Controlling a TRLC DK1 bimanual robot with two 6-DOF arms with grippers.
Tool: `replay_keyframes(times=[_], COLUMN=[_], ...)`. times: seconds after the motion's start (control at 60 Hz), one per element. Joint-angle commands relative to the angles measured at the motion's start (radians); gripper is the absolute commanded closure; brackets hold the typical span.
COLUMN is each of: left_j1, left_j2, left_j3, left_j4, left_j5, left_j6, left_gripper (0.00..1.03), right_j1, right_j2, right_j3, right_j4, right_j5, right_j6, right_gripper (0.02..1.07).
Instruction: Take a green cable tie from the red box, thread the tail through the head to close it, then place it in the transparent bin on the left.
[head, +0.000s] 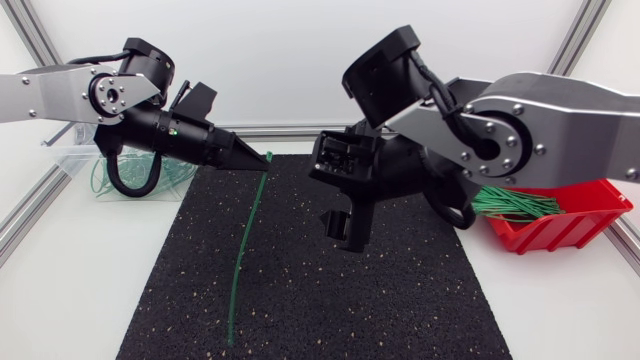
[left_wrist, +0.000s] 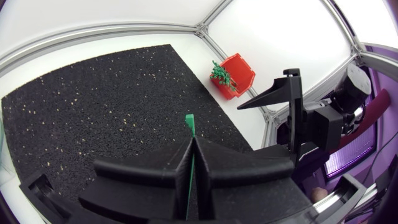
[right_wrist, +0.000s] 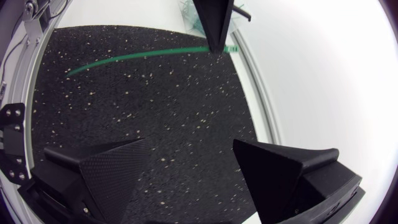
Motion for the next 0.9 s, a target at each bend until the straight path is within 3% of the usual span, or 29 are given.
replay_keyframes(times=[0.0,0.083,0.217,0.3,0.45,0.617,0.883], left_j1=[0.020,0.038,0.040,0.035,0.017,0.009,0.027], left_j2=[0.055,0.104,0.203,0.277,0.334,0.340,0.357], left_j3=[0.050,0.104,0.190,0.259,0.332,0.340,0.329], left_j4=[-0.030,-0.080,-0.141,-0.242,-0.326,-0.342,-0.374], left_j5=[0.058,0.113,0.176,0.230,0.235,0.235,0.238], left_j6=[-0.023,-0.042,-0.060,-0.048,-0.026,-0.019,0.009], left_gripper=[1.00,1.00,1.00,1.00,1.00,1.00,1.00], right_j1=[0.055,0.100,0.118,0.124,0.155,0.196,0.282], right_j2=[-0.043,-0.060,-0.023,0.000,0.038,0.097,0.223], right_j3=[-0.069,-0.137,-0.152,-0.178,-0.209,-0.203,-0.217], right_j4=[0.096,0.218,0.246,0.309,0.385,0.409,0.551], right_j5=[0.052,0.120,0.131,0.134,0.143,0.144,0.195], right_j6=[-0.130,-0.219,-0.274,-0.320,-0.388,-0.437,-0.544], right_gripper=[0.08,0.08,0.08,0.08,0.08,0.08,0.08])
